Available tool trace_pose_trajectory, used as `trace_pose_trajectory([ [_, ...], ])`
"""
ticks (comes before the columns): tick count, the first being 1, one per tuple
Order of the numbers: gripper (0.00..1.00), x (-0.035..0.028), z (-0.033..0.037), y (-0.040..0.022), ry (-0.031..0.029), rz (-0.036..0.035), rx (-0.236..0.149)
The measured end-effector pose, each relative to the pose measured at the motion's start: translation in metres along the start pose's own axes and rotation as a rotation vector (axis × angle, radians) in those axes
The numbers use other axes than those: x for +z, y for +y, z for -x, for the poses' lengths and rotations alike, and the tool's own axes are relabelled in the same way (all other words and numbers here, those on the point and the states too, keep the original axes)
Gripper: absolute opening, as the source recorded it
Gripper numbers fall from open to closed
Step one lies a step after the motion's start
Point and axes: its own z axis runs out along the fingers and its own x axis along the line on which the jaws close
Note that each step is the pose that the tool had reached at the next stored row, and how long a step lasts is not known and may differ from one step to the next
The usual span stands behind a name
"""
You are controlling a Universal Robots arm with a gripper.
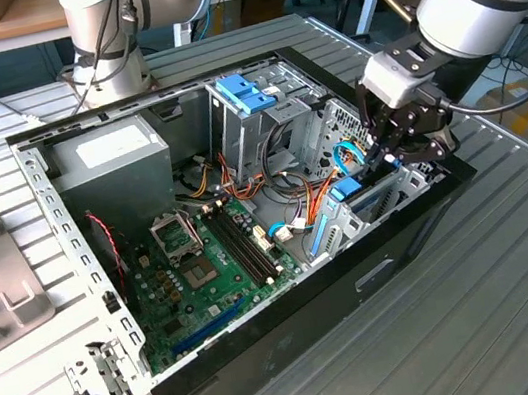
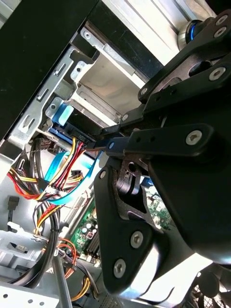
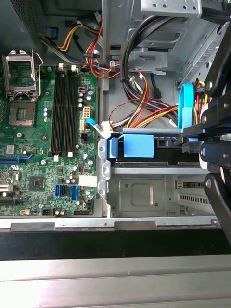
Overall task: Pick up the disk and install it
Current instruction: 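Insert the second disk wire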
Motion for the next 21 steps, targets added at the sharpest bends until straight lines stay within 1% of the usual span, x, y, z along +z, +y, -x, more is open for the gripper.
trace_pose_trajectory([
  [5,0.16,0.0008,0.003,-0.0001,-0.0002,0.0002,-0.001],
  [9,0.16,0.0011,0.0026,-0.0003,-0.0003,0.0012,-0.004],
  [14,0.16,0.0014,0.0024,-0.0003,-0.0017,0.0059,-0.035],
  [21,0.16,0.0018,0.0024,-0.0024,-0.0019,0.0065,-0.036],
])
